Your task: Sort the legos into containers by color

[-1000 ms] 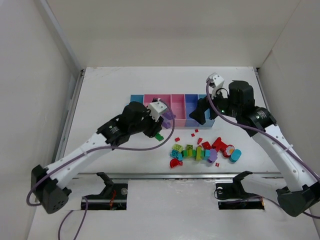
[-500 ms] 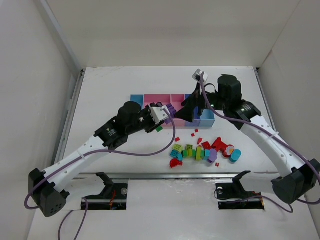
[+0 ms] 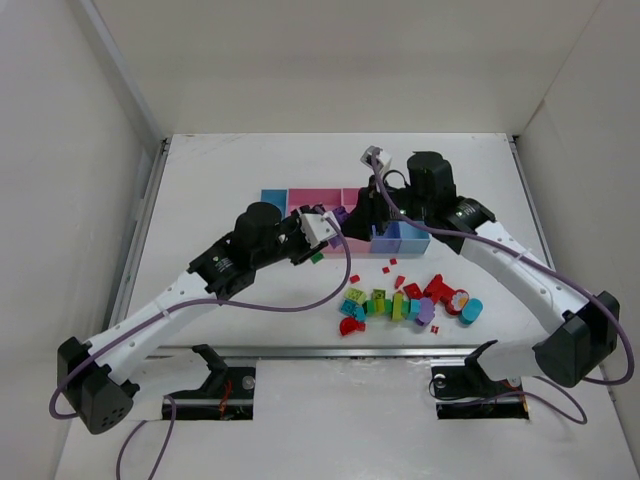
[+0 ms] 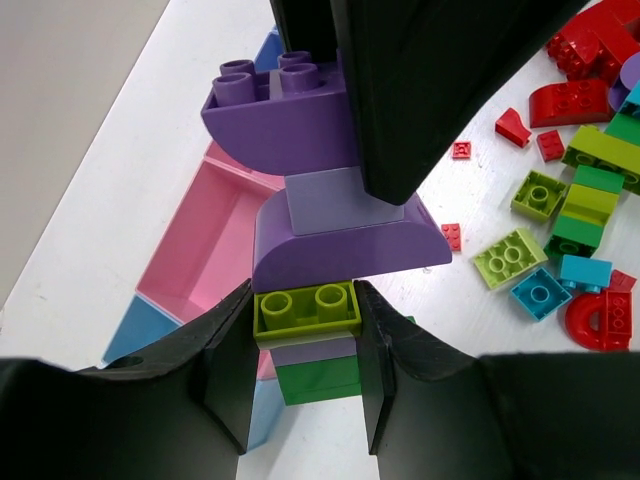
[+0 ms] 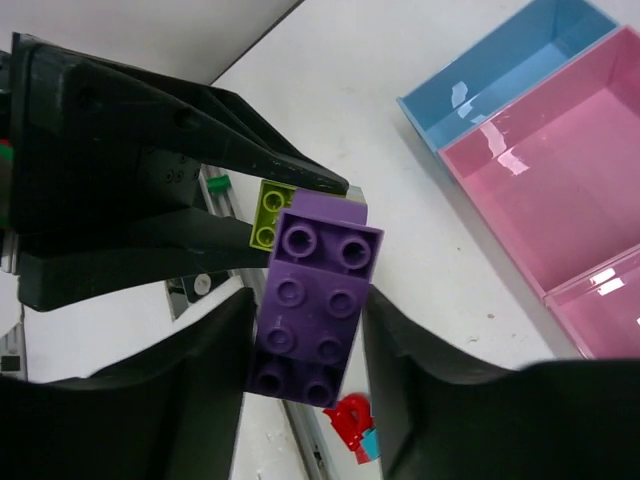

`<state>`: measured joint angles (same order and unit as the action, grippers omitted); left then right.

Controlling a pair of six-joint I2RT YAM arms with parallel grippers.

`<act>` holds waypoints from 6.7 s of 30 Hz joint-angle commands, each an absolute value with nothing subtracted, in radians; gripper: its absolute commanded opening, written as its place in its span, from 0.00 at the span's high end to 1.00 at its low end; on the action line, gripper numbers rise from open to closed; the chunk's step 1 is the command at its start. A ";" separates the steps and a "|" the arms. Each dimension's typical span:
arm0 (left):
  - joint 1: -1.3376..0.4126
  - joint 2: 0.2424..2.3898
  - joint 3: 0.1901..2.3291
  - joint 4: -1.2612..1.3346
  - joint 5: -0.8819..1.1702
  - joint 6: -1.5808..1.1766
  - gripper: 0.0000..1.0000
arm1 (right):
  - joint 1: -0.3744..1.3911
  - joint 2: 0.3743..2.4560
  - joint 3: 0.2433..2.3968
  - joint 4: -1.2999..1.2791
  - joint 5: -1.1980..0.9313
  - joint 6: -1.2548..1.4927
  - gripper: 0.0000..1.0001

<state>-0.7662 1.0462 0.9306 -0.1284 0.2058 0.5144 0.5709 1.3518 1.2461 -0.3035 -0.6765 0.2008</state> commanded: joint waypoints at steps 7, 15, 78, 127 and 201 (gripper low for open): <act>-0.738 1.009 0.902 -0.123 0.255 0.529 1.00 | 0.572 1.336 1.292 -0.222 -0.623 0.206 0.93; -0.699 1.072 0.832 -0.233 0.252 0.564 1.00 | 0.479 1.313 1.244 -0.279 -0.612 0.206 1.00; -0.709 1.367 1.189 -0.027 0.555 0.367 0.01 | 0.469 1.352 1.235 -0.186 -0.638 0.363 1.00; -0.669 1.307 1.011 -0.146 0.328 0.353 1.00 | 0.345 1.468 1.247 -0.374 -0.233 0.399 0.91; -0.178 0.838 0.867 -0.241 0.031 0.195 0.54 | 1.125 1.296 1.072 -0.575 0.047 0.077 0.01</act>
<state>-0.2310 0.8780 0.9195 -0.2268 0.1154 0.2604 0.9413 1.1793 1.0580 -0.5816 -0.0299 0.1108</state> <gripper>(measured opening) 0.465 0.992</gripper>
